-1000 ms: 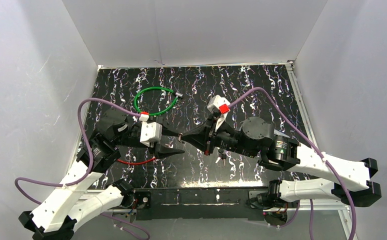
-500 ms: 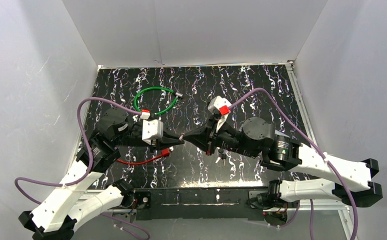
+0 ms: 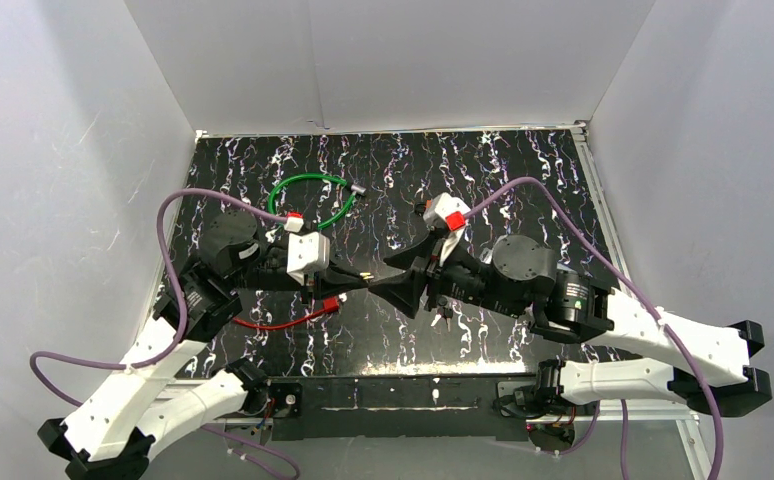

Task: Unlock with the key
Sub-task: Pick up the key from the center of the board.

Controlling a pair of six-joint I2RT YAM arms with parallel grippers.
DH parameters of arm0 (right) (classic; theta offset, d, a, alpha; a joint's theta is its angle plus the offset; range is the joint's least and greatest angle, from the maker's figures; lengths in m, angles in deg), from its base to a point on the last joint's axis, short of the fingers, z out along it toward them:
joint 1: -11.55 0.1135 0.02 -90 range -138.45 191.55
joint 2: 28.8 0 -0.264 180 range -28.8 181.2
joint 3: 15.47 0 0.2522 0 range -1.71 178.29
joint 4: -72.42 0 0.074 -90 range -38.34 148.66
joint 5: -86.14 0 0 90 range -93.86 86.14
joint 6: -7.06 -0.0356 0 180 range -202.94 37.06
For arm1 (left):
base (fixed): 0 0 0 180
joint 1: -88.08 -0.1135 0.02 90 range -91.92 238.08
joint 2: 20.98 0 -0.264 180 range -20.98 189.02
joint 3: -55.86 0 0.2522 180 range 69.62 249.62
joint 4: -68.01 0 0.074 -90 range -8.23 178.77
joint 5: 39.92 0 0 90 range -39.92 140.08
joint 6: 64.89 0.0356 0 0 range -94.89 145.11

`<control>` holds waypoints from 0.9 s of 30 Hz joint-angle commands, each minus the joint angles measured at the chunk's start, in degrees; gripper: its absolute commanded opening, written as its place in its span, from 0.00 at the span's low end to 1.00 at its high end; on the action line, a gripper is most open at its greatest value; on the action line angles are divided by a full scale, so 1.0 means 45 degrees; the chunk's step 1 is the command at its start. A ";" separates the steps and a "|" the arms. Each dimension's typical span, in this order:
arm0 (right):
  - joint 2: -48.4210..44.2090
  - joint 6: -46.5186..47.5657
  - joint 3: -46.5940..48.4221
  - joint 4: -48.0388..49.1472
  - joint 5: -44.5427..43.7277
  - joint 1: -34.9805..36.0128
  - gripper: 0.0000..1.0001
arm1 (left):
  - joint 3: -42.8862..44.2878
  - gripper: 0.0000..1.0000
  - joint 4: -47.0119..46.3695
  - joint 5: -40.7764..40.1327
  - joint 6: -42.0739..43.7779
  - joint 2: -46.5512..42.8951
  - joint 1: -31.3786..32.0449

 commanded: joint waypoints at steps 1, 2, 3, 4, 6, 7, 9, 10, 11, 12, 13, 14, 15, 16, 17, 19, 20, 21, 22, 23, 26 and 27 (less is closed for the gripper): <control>-0.0623 -0.0296 -0.0373 0.0601 0.0082 -0.0034 0.72 | 0.0757 0.00 0.0042 0.0789 -0.1465 0.0344 0.0064; -0.0715 -0.0332 -0.0482 0.0751 0.0217 -0.0034 0.73 | 0.0793 0.00 -0.0055 0.1016 -0.1970 0.0445 0.0056; -0.0810 -0.0331 -0.0588 0.0864 0.0376 -0.0034 0.73 | 0.0838 0.00 -0.0194 0.1163 -0.2330 0.0520 0.0066; -0.0862 -0.0315 -0.0654 0.0920 0.0445 -0.0034 0.74 | 0.0895 0.00 -0.0250 0.1266 -0.2578 0.0607 0.0061; -0.0949 -0.0231 -0.0805 0.1063 0.0515 -0.0026 0.75 | 0.1027 0.00 -0.0260 0.1396 -0.2754 0.0755 0.0067; -0.0996 -0.0194 -0.0913 0.1239 0.0521 -0.0032 0.75 | 0.1101 0.00 -0.0259 0.1439 -0.2761 0.0798 0.0057; -0.1021 -0.0108 -0.1008 0.1571 0.0372 -0.0035 0.74 | 0.1172 0.00 -0.0275 0.1484 -0.2807 0.0863 0.0055; -0.0993 -0.0039 -0.0984 0.1772 0.0393 -0.0037 0.73 | 0.1199 0.00 -0.0268 0.1527 -0.2864 0.0901 0.0061; -0.0945 0.0030 -0.0942 0.1937 0.0424 -0.0039 0.72 | 0.1211 0.00 -0.0272 0.1547 -0.2923 0.0918 0.0068; -0.0853 0.0097 -0.0884 0.2064 0.0431 -0.0046 0.70 | 0.1247 0.00 -0.0273 0.1550 -0.2959 0.0945 0.0069; -0.0738 0.0162 -0.0808 0.2111 0.0438 -0.0053 0.67 | 0.1275 0.00 -0.0273 0.1537 -0.2984 0.0952 0.0069; -0.0620 0.0219 -0.0721 0.2110 0.0435 -0.0054 0.64 | 0.1338 0.00 -0.0271 0.1532 -0.2988 0.0950 0.0062; -0.0503 0.0240 -0.0660 0.2109 0.0413 -0.0054 0.60 | 0.1390 0.00 -0.0271 0.1544 -0.3003 0.0952 0.0059; -0.0417 0.0242 -0.0644 0.2155 0.0427 -0.0052 0.55 | 0.1456 0.00 -0.0221 0.1586 -0.3007 0.0965 0.0058; -0.0359 0.0254 -0.0650 0.2214 0.0429 -0.0053 0.49 | 0.1475 0.00 -0.0192 0.1630 -0.3016 0.0958 0.0064; -0.0241 0.0224 -0.0660 0.2288 0.0380 -0.0054 0.32 | 0.1538 0.00 -0.0155 0.1683 -0.3064 0.0943 0.0062; -0.0201 0.0211 -0.0649 0.2258 0.0301 -0.0054 0.22 | 0.1601 0.00 -0.0129 0.1679 -0.3067 0.0923 0.0068; -0.0166 0.0179 -0.0622 0.2196 0.0200 -0.0062 0.12 | 0.1646 0.00 -0.0119 0.1670 -0.3066 0.0894 0.0061; -0.0149 0.0156 -0.0590 0.2060 0.0117 -0.0068 0.06 | 0.1680 0.00 -0.0092 0.1688 -0.3053 0.0880 0.0066; -0.0161 0.0160 -0.0557 0.1956 0.0021 -0.0072 0.02 | 0.1704 0.00 -0.0032 0.1743 -0.3010 0.0859 0.0065; -0.0446 0.0237 -0.0531 0.1441 -0.0181 -0.0073 0.01 | 0.1814 0.00 0.0378 0.1947 -0.2740 0.0873 0.0068; -0.0590 0.0259 -0.0548 0.1276 -0.0213 -0.0085 0.01 | 0.1883 0.00 0.0614 0.2008 -0.2625 0.0908 0.0057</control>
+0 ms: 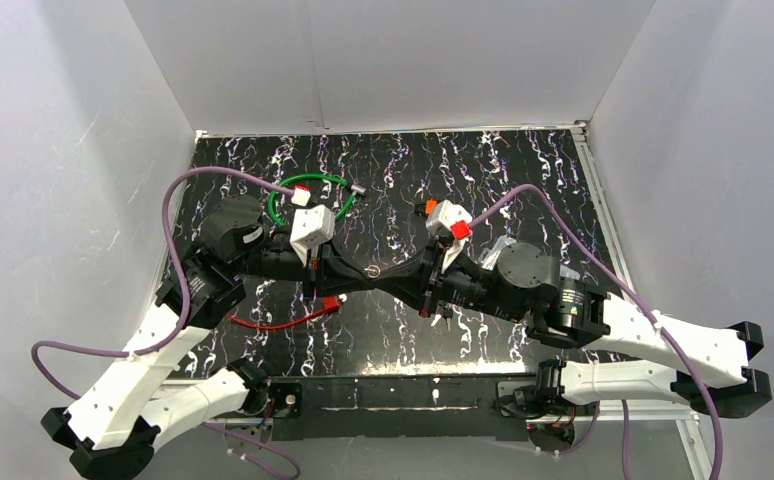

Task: Unlock with the key
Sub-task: Pick up the key from the center of the board.

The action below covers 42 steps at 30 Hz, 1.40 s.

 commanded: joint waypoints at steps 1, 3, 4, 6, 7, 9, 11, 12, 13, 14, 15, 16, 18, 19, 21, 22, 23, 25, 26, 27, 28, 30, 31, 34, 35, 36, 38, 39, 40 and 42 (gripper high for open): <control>-0.0409 0.0118 0.0389 -0.0301 -0.0794 -0.0118 0.01 | 0.0713 0.00 0.0542 0.0985 0.0449 -0.0078 0.0157; -0.0676 0.0140 0.0376 -0.0605 -0.0782 -0.0120 0.01 | 0.0891 0.00 0.0933 0.1005 0.0689 -0.0015 0.0163; -0.0775 0.0136 0.0396 -0.0754 -0.0733 -0.0120 0.01 | 0.0951 0.00 0.1041 0.0981 0.0783 -0.0014 0.0159; -0.0855 0.0115 0.0453 -0.1017 -0.0518 -0.0119 0.01 | 0.0984 0.00 0.1111 0.0867 0.0877 -0.0018 0.0156; -0.0867 0.0074 0.0462 -0.1109 -0.0379 -0.0119 0.01 | 0.1015 0.00 0.1119 0.0817 0.0915 -0.0009 0.0160; -0.0850 -0.0042 0.0471 -0.1254 -0.0118 -0.0120 0.01 | 0.1076 0.00 0.1136 0.0739 0.0930 0.0041 0.0162; -0.0848 -0.0138 0.0417 -0.1342 0.0060 -0.0120 0.01 | 0.1192 0.00 0.1223 0.0607 0.1010 0.0102 0.0160; -0.0859 -0.0164 0.0390 -0.1384 0.0087 -0.0120 0.01 | 0.1235 0.00 0.1291 0.0550 0.1108 0.0093 0.0157; -0.0878 -0.0184 0.0371 -0.1436 0.0109 -0.0120 0.01 | 0.1259 0.00 0.1351 0.0469 0.1225 0.0079 0.0154; -0.0907 -0.0191 0.0367 -0.1499 0.0116 -0.0120 0.01 | 0.1284 0.00 0.1425 0.0374 0.1316 0.0066 0.0154; -0.0931 -0.0192 0.0366 -0.1548 0.0103 -0.0118 0.01 | 0.1299 0.00 0.1499 0.0305 0.1412 0.0055 0.0159; -0.0976 -0.0192 0.0375 -0.1601 0.0087 -0.0118 0.01 | 0.1315 0.00 0.1589 0.0245 0.1515 0.0040 0.0163; -0.1028 -0.0176 0.0438 -0.1866 0.0048 -0.0120 0.01 | 0.1352 0.00 0.1763 0.0097 0.1659 0.0028 0.0157; -0.1025 -0.0140 0.0511 -0.2039 0.0040 -0.0120 0.01 | 0.1354 0.00 0.1806 0.0018 0.1724 0.0015 0.0153; -0.0981 0.0029 0.0766 -0.2598 0.0009 -0.0120 0.01 | 0.1415 0.00 0.1982 -0.0150 0.2064 0.0000 0.0163; -0.0967 0.0080 0.0931 -0.2921 -0.0019 -0.0120 0.01 | 0.1464 0.00 0.2118 -0.0233 0.2274 0.0003 0.0163; -0.0961 0.0120 0.1074 -0.3232 -0.0025 -0.0120 0.03 | 0.1503 0.00 0.2241 -0.0286 0.2463 0.0010 0.0163; -0.0971 0.0250 0.1351 -0.3690 0.0026 -0.0120 0.18 | 0.1598 0.00 0.2539 -0.0341 0.2790 0.0048 0.0161; -0.0972 0.0314 0.1498 -0.3866 0.0063 -0.0120 0.27 | 0.1637 0.00 0.2705 -0.0340 0.2919 0.0081 0.0163; -0.0949 0.0383 0.1666 -0.4018 0.0082 -0.0120 0.34 | 0.1672 0.00 0.2865 -0.0350 0.3011 0.0115 0.0163; -0.0896 0.0471 0.1827 -0.4140 0.0092 -0.0120 0.39 | 0.1713 0.00 0.3009 -0.0356 0.3122 0.0150 0.0163; -0.0756 0.0633 0.2180 -0.4270 0.0168 -0.0120 0.48 | 0.1769 0.00 0.3287 -0.0384 0.3355 0.0232 0.0156; -0.0676 0.0766 0.2356 -0.4283 0.0189 -0.0120 0.51 | 0.1806 0.00 0.3398 -0.0408 0.3418 0.0268 0.0160; -0.0479 0.1096 0.2725 -0.4097 0.0065 -0.0119 0.56 | 0.1972 0.00 0.3853 -0.0408 0.3747 0.0462 0.0188; -0.0446 0.1218 0.2791 -0.3914 0.0013 -0.0117 0.57 | 0.2068 0.00 0.4099 -0.0421 0.3905 0.0556 0.0206; -0.0405 0.1354 0.2828 -0.3662 -0.0011 -0.0117 0.58 | 0.2195 0.00 0.4386 -0.0454 0.4097 0.0665 0.0247; -0.0213 0.1596 0.2970 -0.3233 0.0048 -0.0120 0.59 | 0.2356 0.00 0.4706 -0.0586 0.4256 0.0802 0.0342; -0.0030 0.1694 0.3086 -0.3173 0.0132 -0.0120 0.59 | 0.2419 0.00 0.4762 -0.0632 0.4307 0.0835 0.0370; 0.0170 0.1773 0.3189 -0.3167 0.0242 -0.0120 0.58 | 0.2463 0.00 0.4812 -0.0656 0.4343 0.0868 0.0392; 0.0653 0.1860 0.3289 -0.3188 0.0529 -0.0114 0.56 | 0.2574 0.00 0.4938 -0.0661 0.4445 0.0923 0.0434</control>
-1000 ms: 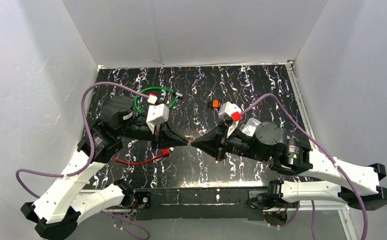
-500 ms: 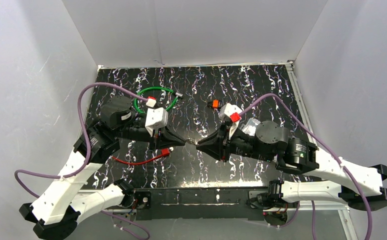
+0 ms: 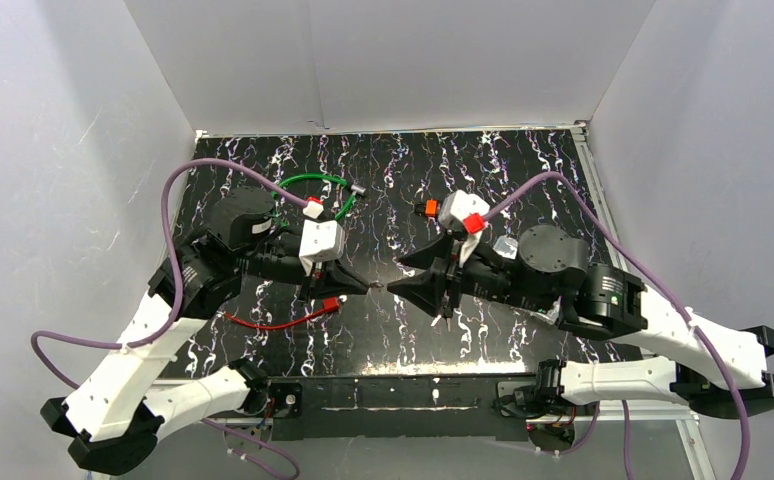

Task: Unlock with the key
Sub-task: Pick up the key from the center of the board.

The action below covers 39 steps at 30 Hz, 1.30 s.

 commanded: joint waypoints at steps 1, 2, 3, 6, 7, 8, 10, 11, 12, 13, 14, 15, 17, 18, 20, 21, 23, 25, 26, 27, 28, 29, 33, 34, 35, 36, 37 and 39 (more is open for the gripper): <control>0.0874 0.0591 0.0698 0.0739 0.0450 -0.0039 0.55 | 0.0623 0.00 0.0805 -0.0023 0.0544 0.0064 0.0141; 0.1024 0.0595 0.0701 0.0737 0.0540 -0.0043 0.54 | 0.0689 0.00 0.0904 0.0003 0.0572 0.0104 0.0150; 0.1148 0.0589 0.0700 0.0752 0.0624 -0.0041 0.52 | 0.0738 0.00 0.0988 0.0031 0.0609 0.0124 0.0154; 0.1396 0.0568 0.0684 0.0882 0.0978 -0.0044 0.46 | 0.0750 0.00 0.1027 0.0093 0.0646 0.0095 0.0190; 0.1455 0.0542 0.0652 0.0896 0.1030 -0.0042 0.44 | 0.0755 0.00 0.1028 0.0112 0.0654 0.0092 0.0197; 0.1520 0.0516 0.0616 0.0886 0.1112 -0.0041 0.42 | 0.0768 0.00 0.1028 0.0133 0.0652 0.0088 0.0191; 0.1615 0.0443 0.0542 0.0828 0.1324 -0.0044 0.36 | 0.0806 0.00 0.1067 0.0137 0.0640 0.0072 0.0195; 0.1633 0.0393 0.0503 0.0801 0.1385 -0.0044 0.31 | 0.0816 0.00 0.1080 0.0127 0.0655 0.0077 0.0200; 0.1636 0.0340 0.0452 0.0771 0.1407 -0.0042 0.26 | 0.0823 0.00 0.1098 0.0126 0.0671 0.0075 0.0194; 0.1632 0.0284 0.0400 0.0732 0.1420 -0.0043 0.22 | 0.0833 0.00 0.1122 0.0119 0.0681 0.0067 0.0191; 0.1608 0.0234 0.0344 0.0686 0.1444 -0.0044 0.19 | 0.0835 0.00 0.1142 0.0109 0.0699 0.0060 0.0188; 0.1556 0.0193 0.0272 0.0628 0.1479 -0.0044 0.17 | 0.0835 0.00 0.1173 0.0100 0.0700 0.0050 0.0187; 0.1436 0.0139 0.0135 0.0470 0.1513 -0.0048 0.18 | 0.0841 0.00 0.1229 0.0070 0.0700 0.0041 0.0194; 0.1374 0.0122 0.0088 0.0375 0.1520 -0.0042 0.19 | 0.0836 0.00 0.1252 0.0068 0.0709 0.0040 0.0190; 0.1277 0.0081 0.0005 0.0219 0.1512 -0.0046 0.20 | 0.0838 0.00 0.1264 0.0077 0.0721 0.0049 0.0191; 0.1244 0.0063 -0.0010 0.0160 0.1513 -0.0049 0.21 | 0.0849 0.00 0.1261 0.0095 0.0721 0.0064 0.0191; 0.1244 0.0057 0.0005 0.0019 0.1517 -0.0044 0.24 | 0.0874 0.00 0.1262 0.0124 0.0726 0.0110 0.0190; 0.1303 0.0067 0.0090 -0.0166 0.1557 -0.0045 0.28 | 0.0935 0.00 0.1271 0.0127 0.0717 0.0150 0.0190; 0.1304 0.0096 0.0110 -0.0213 0.1649 -0.0049 0.28 | 0.0964 0.00 0.1265 0.0133 0.0710 0.0161 0.0193; 0.1296 0.0107 0.0117 -0.0215 0.1677 -0.0055 0.28 | 0.0983 0.00 0.1261 0.0149 0.0711 0.0178 0.0195; 0.1287 0.0110 0.0123 -0.0208 0.1677 -0.0053 0.28 | 0.1011 0.00 0.1268 0.0172 0.0708 0.0196 0.0197; 0.1296 0.0117 0.0127 -0.0217 0.1675 -0.0051 0.28 | 0.1035 0.00 0.1273 0.0197 0.0696 0.0211 0.0201; 0.1379 0.0139 0.0175 -0.0276 0.1677 -0.0050 0.15 | 0.1125 0.00 0.1245 0.0210 0.0622 0.0268 0.0209; 0.1411 0.0148 0.0187 -0.0289 0.1686 -0.0049 0.06 | 0.1137 0.00 0.1247 0.0222 0.0621 0.0265 0.0215; 0.1444 0.0155 0.0199 -0.0303 0.1685 -0.0045 0.01 | 0.1155 0.00 0.1242 0.0223 0.0623 0.0251 0.0222; 0.1469 0.0156 0.0202 -0.0323 0.1684 -0.0044 0.01 | 0.1177 0.00 0.1232 0.0223 0.0627 0.0230 0.0220; 0.1474 0.0146 0.0196 -0.0333 0.1684 -0.0044 0.01 | 0.1185 0.00 0.1213 0.0229 0.0616 0.0223 0.0213; 0.1477 0.0100 0.0168 -0.0419 0.1678 -0.0047 0.01 | 0.1214 0.00 0.1169 0.0190 0.0549 0.0200 0.0210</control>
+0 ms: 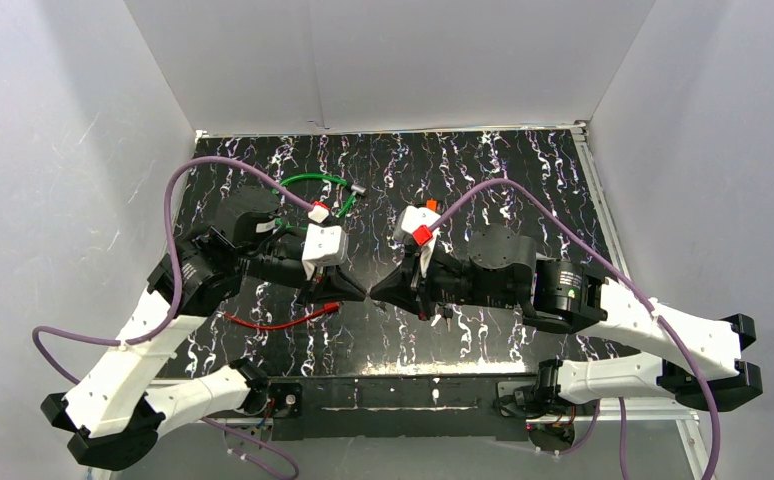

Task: Unlock with the key
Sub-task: Pick up the key from the center of the board, then pick up the lock from the center of the board.

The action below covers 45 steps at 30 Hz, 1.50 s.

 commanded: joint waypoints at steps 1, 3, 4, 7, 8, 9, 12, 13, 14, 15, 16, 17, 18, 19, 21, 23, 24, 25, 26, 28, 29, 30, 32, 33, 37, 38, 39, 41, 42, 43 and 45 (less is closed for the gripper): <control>-0.0075 -0.0034 0.0128 -0.0313 0.0160 0.0007 0.01 | 0.0643 0.00 -0.0214 0.0229 -0.0091 -0.0124 0.0022; -0.0175 -0.0116 0.0068 -0.0386 0.0257 0.0013 0.01 | 0.0695 0.00 -0.0264 0.0216 -0.0178 -0.0127 0.0025; -0.0240 -0.0158 0.0010 -0.0381 0.0375 0.0008 0.01 | 0.0729 0.00 -0.0281 0.0250 -0.0201 -0.0126 0.0032; -0.0487 -0.0478 -0.0289 -0.0251 0.0377 -0.0005 0.01 | 0.0763 0.00 -0.0462 0.0336 -0.0505 -0.0099 0.0030; -0.0608 -0.0655 -0.0464 -0.0078 0.0263 -0.0020 0.01 | 0.0759 0.00 -0.0522 0.0351 -0.0562 -0.0111 0.0032; -0.0783 -0.0852 -0.0742 0.0228 0.0177 -0.0041 0.01 | 0.0735 0.06 -0.0563 0.0371 -0.0607 -0.0140 0.0033; -0.1506 -0.1547 -0.1779 0.1601 0.0161 -0.0234 0.01 | 0.0511 0.41 -0.0643 0.0339 -0.0742 -0.0272 0.0024; -0.1704 -0.1800 -0.2061 0.1943 0.0165 -0.0365 0.01 | 0.0405 0.47 -0.0649 0.0274 -0.0728 -0.0385 0.0029; -0.1845 -0.2076 -0.2263 0.2153 0.0208 -0.0515 0.01 | 0.0312 0.54 -0.0662 0.0208 -0.0708 -0.0478 0.0031; -0.1983 -0.2265 -0.2418 0.2315 0.0361 -0.0661 0.01 | 0.0223 0.60 -0.0665 0.0160 -0.0651 -0.0580 0.0023; -0.2085 -0.2412 -0.2531 0.2420 0.0457 -0.0781 0.01 | 0.0132 0.63 -0.0664 0.0140 -0.0561 -0.0691 0.0026; -0.2176 -0.2530 -0.2629 0.2494 0.0523 -0.0862 0.01 | 0.0052 0.65 -0.0641 0.0129 -0.0409 -0.0824 0.0019; -0.2263 -0.2608 -0.2704 0.2543 0.0569 -0.0927 0.01 | -0.0032 0.67 -0.0538 0.0090 -0.0212 -0.0951 0.0022; -0.2322 -0.2673 -0.2734 0.2553 0.0612 -0.0966 0.01 | -0.0105 0.70 -0.0403 0.0002 0.0002 -0.1060 0.0019; -0.2444 -0.2780 -0.2765 0.2579 0.0696 -0.1032 0.01 | -0.0318 0.71 -0.0121 -0.0167 0.0501 -0.1245 0.0034; -0.2585 -0.2940 -0.2879 0.2768 0.0863 -0.1127 0.01 | -0.0632 0.71 -0.0147 -0.0269 0.0715 -0.1411 0.0024; -0.2648 -0.3022 -0.2961 0.2939 0.1004 -0.1185 0.01 | -0.0780 0.70 -0.0273 -0.0278 0.0718 -0.1475 0.0029; -0.2686 -0.3102 -0.3018 0.3053 0.1139 -0.1261 0.01 | -0.0926 0.67 -0.0435 -0.0299 0.0703 -0.1516 0.0023; -0.2716 -0.3186 -0.3049 0.3153 0.1257 -0.1312 0.01 | -0.1069 0.65 -0.0629 -0.0372 0.0623 -0.1515 0.0033; -0.2797 -0.3397 -0.3192 0.3530 0.1580 -0.1439 0.01 | -0.1351 0.61 -0.0960 -0.0608 0.0647 -0.1529 0.0031; -0.2825 -0.3494 -0.3273 0.3689 0.1753 -0.1513 0.01 | -0.1466 0.59 -0.1139 -0.0731 0.0759 -0.1574 0.0030; -0.2837 -0.3583 -0.3258 0.3757 0.1900 -0.1583 0.01 | -0.1663 0.59 -0.1428 -0.0877 0.0896 -0.1706 0.0033; -0.2885 -0.3791 -0.3305 0.3899 0.2105 -0.1722 0.01 | -0.2292 0.61 -0.2380 -0.1233 0.1244 -0.2188 0.0031; -0.2940 -0.3928 -0.3383 0.4057 0.2223 -0.1800 0.01 | -0.2526 0.62 -0.2811 -0.1392 0.1424 -0.2413 0.0020; -0.3273 -0.4935 -0.3799 0.4815 0.3268 -0.2571 0.01 | -0.2669 0.65 -0.3574 -0.1939 0.2349 -0.2739 0.0027; -0.3309 -0.5255 -0.3898 0.5015 0.3649 -0.2851 0.01 | -0.2730 0.65 -0.3823 -0.2001 0.2527 -0.2831 0.0019; -0.3318 -0.5565 -0.3991 0.5115 0.4051 -0.3152 0.01 | -0.2819 0.66 -0.4073 -0.1951 0.2753 -0.2948 0.0022; -0.3318 -0.6377 -0.4207 0.5816 0.5038 -0.3803 0.01 | -0.3019 0.67 -0.4451 -0.1707 0.3309 -0.3173 0.0018; -0.3306 -0.6841 -0.4375 0.6168 0.5522 -0.4160 0.01 | -0.3090 0.67 -0.4627 -0.1635 0.3480 -0.3260 0.0023; -0.3285 -0.7324 -0.4518 0.6548 0.6013 -0.4486 0.01 | -0.3133 0.67 -0.4780 -0.1639 0.3556 -0.3311 0.0030; -0.3224 -0.8204 -0.4772 0.7321 0.6883 -0.5151 0.01 | -0.3170 0.67 -0.4854 -0.1607 0.3952 -0.3380 0.0028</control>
